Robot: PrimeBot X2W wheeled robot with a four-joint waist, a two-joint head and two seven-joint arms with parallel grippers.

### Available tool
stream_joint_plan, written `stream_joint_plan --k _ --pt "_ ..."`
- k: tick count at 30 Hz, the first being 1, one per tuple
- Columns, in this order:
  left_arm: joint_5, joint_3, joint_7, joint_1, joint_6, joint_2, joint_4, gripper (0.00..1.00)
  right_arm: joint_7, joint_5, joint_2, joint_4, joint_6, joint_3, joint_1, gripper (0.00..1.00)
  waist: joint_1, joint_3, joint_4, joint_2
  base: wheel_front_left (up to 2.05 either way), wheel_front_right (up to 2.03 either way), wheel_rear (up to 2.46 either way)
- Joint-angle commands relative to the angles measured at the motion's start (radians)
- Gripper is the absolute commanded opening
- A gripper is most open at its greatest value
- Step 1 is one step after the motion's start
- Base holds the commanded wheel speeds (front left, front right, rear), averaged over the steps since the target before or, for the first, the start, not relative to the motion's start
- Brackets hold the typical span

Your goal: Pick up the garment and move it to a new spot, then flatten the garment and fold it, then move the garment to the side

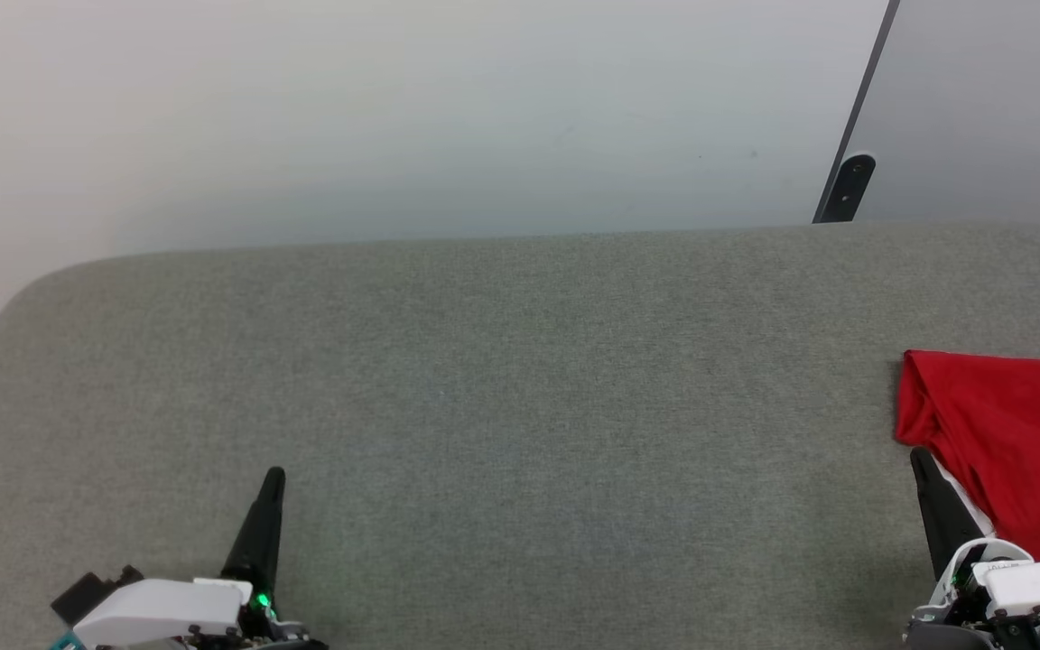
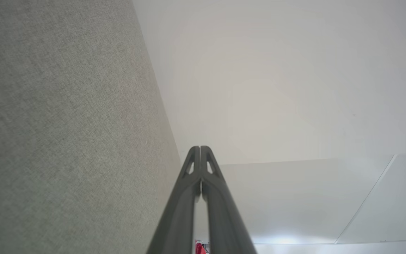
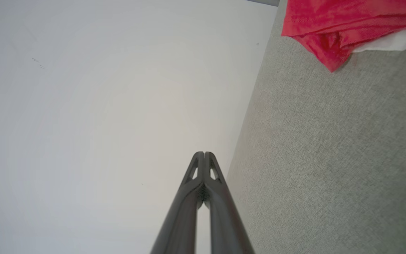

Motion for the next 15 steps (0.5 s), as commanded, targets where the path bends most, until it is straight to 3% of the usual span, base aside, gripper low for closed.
stream_joint_plan --k 1,15 --pt "-0.022 0.005 0.004 -0.019 -0.011 -0.002 0.003 0.00 -0.004 0.024 0.002 0.003 -0.001 -0.004 -0.017 0.00 0.0000 0.000 0.001 0.0000 0.00 0.00 0.00" --pt "-0.111 0.023 0.028 -0.047 -0.028 -0.012 0.026 0.00 -0.008 0.103 0.012 0.026 -0.001 -0.011 -0.037 0.00 0.0000 0.005 0.008 0.0000 0.00 0.00 0.00"
